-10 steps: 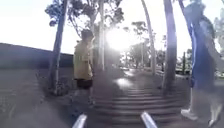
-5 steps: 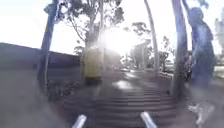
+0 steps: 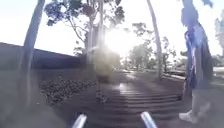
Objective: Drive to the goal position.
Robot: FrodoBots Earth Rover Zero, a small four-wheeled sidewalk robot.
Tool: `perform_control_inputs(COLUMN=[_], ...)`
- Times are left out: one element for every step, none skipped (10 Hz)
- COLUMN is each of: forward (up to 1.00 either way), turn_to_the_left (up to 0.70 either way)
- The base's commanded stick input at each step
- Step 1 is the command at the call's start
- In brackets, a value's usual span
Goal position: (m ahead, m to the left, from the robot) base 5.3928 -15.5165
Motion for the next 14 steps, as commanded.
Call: perform_control_inputs(forward=[0.98, 0.98, 0.99, 0.98, 0.99, 0.99, 0.98, 0.99, 0.99, 0.99, 0.99, 0.98, 0.98, 0.98], turn_to_the_left=[-0.25, -0.36, -0.39, 0.00, 0.00, 0.00, 0.00, 0.00, 0.00, -0.07, -0.26, -0.38, -0.17, -0.04])
